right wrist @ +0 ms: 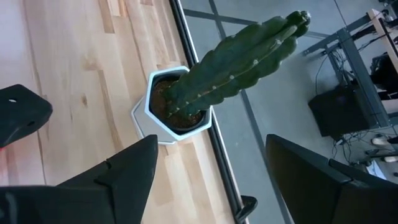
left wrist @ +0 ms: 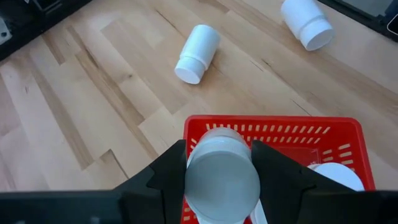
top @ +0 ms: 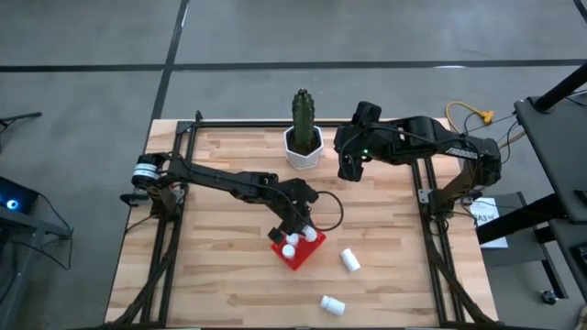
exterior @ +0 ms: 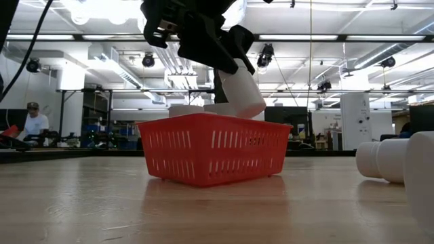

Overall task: Pick and place pill bottles into a basket
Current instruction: Put the white pill bottle into the red bin

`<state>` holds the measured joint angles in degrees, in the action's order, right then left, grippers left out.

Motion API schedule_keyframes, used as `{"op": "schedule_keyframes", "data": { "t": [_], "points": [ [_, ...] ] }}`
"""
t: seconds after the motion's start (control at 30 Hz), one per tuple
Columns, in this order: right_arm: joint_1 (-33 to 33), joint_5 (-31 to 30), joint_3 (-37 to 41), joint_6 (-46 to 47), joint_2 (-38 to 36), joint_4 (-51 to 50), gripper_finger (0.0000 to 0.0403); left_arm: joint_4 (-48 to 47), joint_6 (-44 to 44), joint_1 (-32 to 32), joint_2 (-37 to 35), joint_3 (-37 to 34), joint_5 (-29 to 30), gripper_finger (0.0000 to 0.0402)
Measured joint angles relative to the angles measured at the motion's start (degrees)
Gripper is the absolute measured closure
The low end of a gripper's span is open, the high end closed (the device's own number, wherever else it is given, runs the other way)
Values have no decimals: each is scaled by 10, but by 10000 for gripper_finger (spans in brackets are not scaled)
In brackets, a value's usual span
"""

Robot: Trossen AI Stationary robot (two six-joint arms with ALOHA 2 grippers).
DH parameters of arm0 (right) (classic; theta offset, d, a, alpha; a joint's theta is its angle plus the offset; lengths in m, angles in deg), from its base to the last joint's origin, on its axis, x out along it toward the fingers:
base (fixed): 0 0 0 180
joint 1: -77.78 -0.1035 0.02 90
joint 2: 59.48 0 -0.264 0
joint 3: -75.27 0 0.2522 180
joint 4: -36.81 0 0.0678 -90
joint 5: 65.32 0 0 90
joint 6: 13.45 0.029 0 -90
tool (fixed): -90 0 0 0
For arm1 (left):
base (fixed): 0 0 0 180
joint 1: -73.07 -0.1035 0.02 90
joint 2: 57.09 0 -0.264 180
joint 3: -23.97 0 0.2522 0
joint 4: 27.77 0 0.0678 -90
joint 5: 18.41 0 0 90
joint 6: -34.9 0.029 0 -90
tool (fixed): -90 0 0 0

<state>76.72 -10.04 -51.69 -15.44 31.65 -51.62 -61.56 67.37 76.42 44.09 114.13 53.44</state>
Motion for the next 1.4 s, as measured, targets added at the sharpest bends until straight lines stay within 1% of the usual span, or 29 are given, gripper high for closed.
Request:
{"op": "schedule_keyframes", "data": {
  "t": [0.3, 0.47, 0.53, 0.63, 0.7, 0.83, 0.97, 1.07, 1.2, 1.23, 1.3, 1.4],
  "points": [
    [7, 0, 0, -8, 0, 0, 124, 2, 0, 0, 0, 1, 0, 262],
    [13, 0, 0, -7, 0, 0, 122, 31, 0, 0, 0, 3, 0, 262],
    [14, 0, 0, -7, 0, 0, 120, 33, 0, 0, 0, 13, -1, 262],
    [16, 0, 0, -6, 0, 0, 117, 26, -5, 0, 0, 46, -15, 262],
    [16, 0, 0, -6, 0, 0, 115, -17, -5, 0, -1, 84, -21, 262],
    [19, 0, 0, -6, -2, 0, 117, -153, -2, 0, -1, 185, -19, 262],
    [27, -4, 0, 1, -22, 14, 121, -246, 8, 0, -2, 273, -8, 262],
    [33, -13, -4, 3, -55, 38, 124, -276, 9, 0, -2, 307, -4, 262],
    [35, -12, -6, -10, -112, 88, 122, -280, 9, 0, -2, 304, -3, 262],
    [35, -8, -5, -17, -126, 96, 121, -281, 9, 0, -2, 300, -3, 262],
    [35, 29, -4, -30, -151, 100, 118, -275, 9, 0, -2, 288, -2, 262],
    [35, 133, 7, -45, -187, 102, 115, -262, 9, 0, 0, 271, 0, 262]
  ]
}}
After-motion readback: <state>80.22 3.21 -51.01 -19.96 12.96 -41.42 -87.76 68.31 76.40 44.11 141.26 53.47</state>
